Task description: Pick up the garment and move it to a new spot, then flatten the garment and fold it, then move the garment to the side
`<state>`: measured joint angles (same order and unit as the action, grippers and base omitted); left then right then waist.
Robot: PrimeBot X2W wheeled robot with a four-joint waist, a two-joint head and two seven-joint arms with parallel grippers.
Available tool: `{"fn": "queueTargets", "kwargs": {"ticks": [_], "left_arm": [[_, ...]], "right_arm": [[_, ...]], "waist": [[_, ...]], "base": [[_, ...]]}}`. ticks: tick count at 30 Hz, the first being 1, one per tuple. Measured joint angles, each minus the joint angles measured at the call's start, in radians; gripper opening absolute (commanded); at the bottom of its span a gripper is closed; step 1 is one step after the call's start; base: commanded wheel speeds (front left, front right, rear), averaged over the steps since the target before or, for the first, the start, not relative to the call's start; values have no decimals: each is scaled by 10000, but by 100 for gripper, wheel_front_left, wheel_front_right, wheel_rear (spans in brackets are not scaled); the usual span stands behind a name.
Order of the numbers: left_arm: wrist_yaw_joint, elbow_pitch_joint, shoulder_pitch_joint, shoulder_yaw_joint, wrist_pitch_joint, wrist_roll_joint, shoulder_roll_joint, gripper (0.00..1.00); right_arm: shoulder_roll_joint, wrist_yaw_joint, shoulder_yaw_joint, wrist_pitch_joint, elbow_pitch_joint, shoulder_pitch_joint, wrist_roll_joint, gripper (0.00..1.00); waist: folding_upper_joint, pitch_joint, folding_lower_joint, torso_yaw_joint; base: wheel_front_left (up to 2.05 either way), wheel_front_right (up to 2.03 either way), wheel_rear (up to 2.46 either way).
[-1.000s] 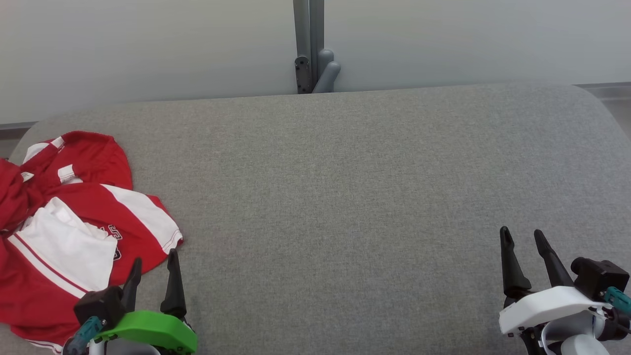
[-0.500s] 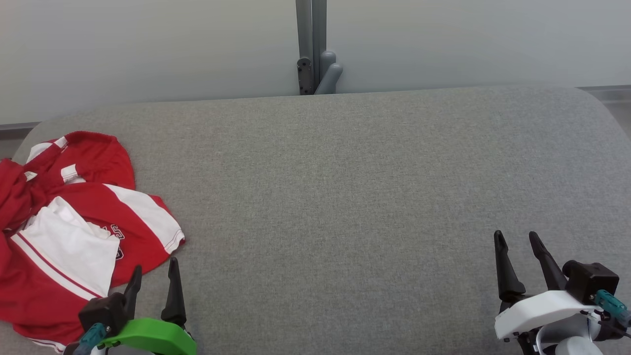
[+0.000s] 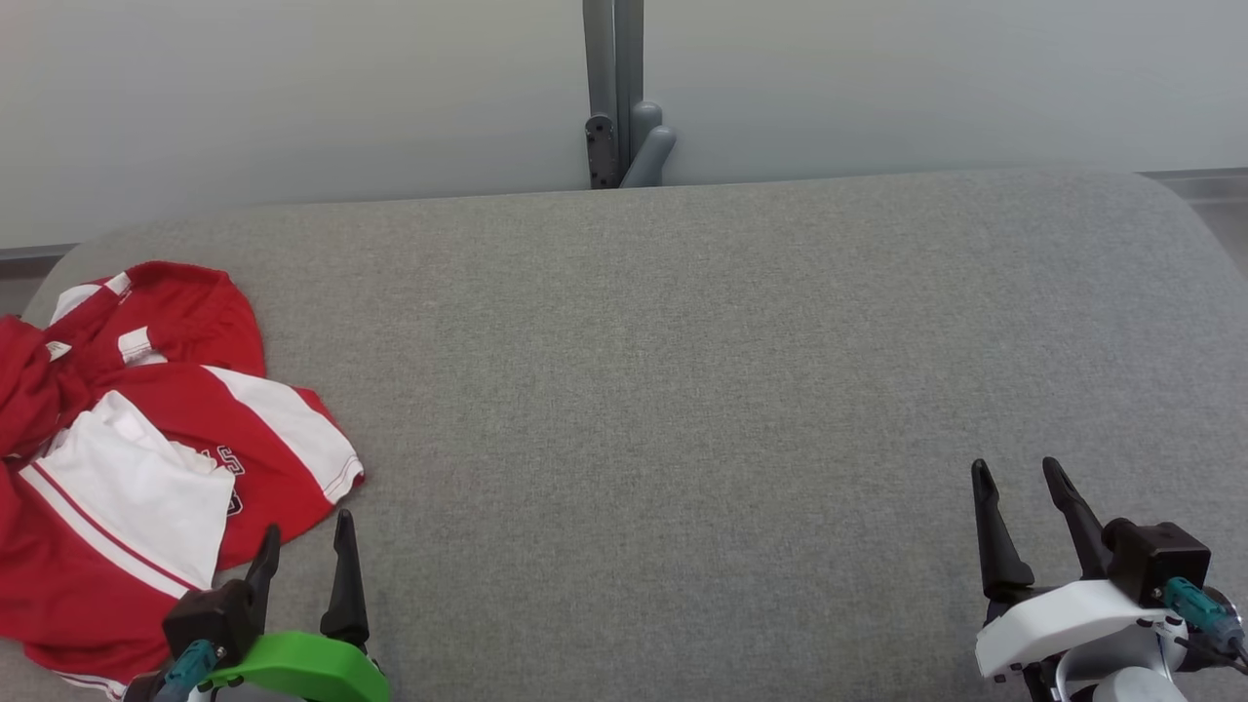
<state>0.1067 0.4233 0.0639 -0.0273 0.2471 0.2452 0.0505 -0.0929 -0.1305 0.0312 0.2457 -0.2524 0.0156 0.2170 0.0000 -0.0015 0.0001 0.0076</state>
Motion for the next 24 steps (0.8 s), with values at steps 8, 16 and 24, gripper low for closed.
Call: {"fn": "queueTargets", "kwargs": {"ticks": [8,16,24], "left_arm": [[33,165,7,73,107,-148,-4,100],[63,228,79,113,173,-322,-4,100],[63,228,77,96,173,-525,-4,100]], "right_arm": [[-81,-2,25,117,-29,-5,-416,100],[-102,-2,50,161,-50,-7,-548,100],[-81,-2,88,161,-73,-32,-548,100]], "waist": [[0,-24,0,-32],[0,-52,0,-47],[0,-81,0,-44]], "base": [[0,0,0],[0,0,0],[0,0,0]]}}
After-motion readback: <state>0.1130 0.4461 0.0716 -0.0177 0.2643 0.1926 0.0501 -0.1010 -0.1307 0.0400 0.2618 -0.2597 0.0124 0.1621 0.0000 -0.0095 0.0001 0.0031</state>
